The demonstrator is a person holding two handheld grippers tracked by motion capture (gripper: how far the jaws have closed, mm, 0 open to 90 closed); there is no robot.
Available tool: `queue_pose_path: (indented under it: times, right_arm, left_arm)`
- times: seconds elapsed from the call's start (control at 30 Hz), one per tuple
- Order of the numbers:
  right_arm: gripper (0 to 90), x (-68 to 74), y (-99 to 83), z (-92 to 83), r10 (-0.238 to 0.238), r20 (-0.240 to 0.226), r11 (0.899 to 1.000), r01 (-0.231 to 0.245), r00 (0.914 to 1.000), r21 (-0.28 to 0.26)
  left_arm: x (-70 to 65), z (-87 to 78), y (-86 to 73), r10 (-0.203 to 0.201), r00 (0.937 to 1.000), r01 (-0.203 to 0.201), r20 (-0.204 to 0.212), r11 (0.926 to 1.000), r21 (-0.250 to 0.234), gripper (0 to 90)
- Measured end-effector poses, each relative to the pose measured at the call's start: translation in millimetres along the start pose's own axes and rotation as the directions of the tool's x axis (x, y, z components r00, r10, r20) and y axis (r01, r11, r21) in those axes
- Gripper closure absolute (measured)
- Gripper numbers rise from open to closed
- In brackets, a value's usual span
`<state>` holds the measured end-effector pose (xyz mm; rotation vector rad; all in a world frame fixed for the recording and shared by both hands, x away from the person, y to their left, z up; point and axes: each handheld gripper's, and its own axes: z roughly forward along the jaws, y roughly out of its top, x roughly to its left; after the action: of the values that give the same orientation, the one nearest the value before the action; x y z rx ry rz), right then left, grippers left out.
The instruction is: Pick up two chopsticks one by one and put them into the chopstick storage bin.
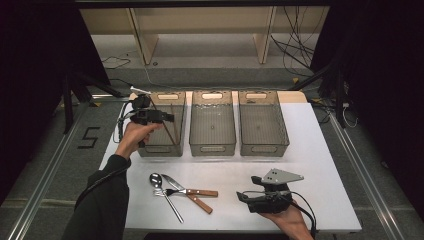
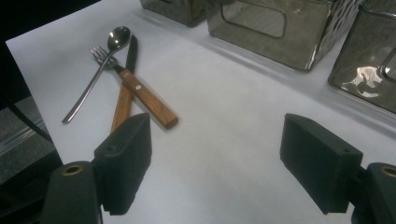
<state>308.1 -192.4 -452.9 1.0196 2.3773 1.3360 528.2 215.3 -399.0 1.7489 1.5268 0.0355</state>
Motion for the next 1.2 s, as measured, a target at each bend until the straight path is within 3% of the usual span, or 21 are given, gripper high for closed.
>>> queue_pose_path:
  times: [0.13, 0.27, 0.67, 0.73, 1.0, 1.2]
  right_arm:
    - [25.7, 0.2, 0.2, -0.3, 0.0, -0.001, 1.0, 0.0, 1.0, 0.001]
    - [25.7, 0.4, 0.1, -0.5, 0.0, 0.0, 1.0, 0.0, 1.0, 0.0]
    - [25.8, 0.5, 0.5, -0.9, 0.0, -0.002, 1.0, 0.0, 1.0, -0.002]
    - [25.8, 0.6, 0.5, -0.9, 0.0, -0.002, 1.0, 0.0, 1.0, -0.002]
    - [25.8, 0.7, 0.7, -1.1, 0.001, -0.002, 1.0, -0.001, 1.0, -0.003]
    - [25.8, 1.0, 1.0, -1.4, 0.004, -0.002, 1.0, -0.004, 1.0, -0.006]
  left_arm:
    - [-4.1, 4.3, 0.5, 0.001, 0.9998, -0.001, -0.018, 0.9999, 0.012, 26.8]
    - [-8.3, 8.2, 1.4, 0.01, 0.9971, -0.008, -0.075, 0.9996, 0.025, 18.7]
    - [-11.5, 10.6, 1.9, 0.03, 0.9862, -0.021, -0.163, 0.9982, 0.057, 14.8]
    - [-12.0, 10.6, 1.8, 0.045, 0.9817, -0.034, -0.185, 0.9976, 0.06, 14.6]
    - [-11.3, 7.2, 0.3, 0.03, 0.9847, -0.021, -0.172, 0.9985, 0.051, 14.7]
    - [-15.1, -1.9, -4.3, 0.034, 0.9904, -0.031, -0.134, 0.9992, 0.026, 14.8]
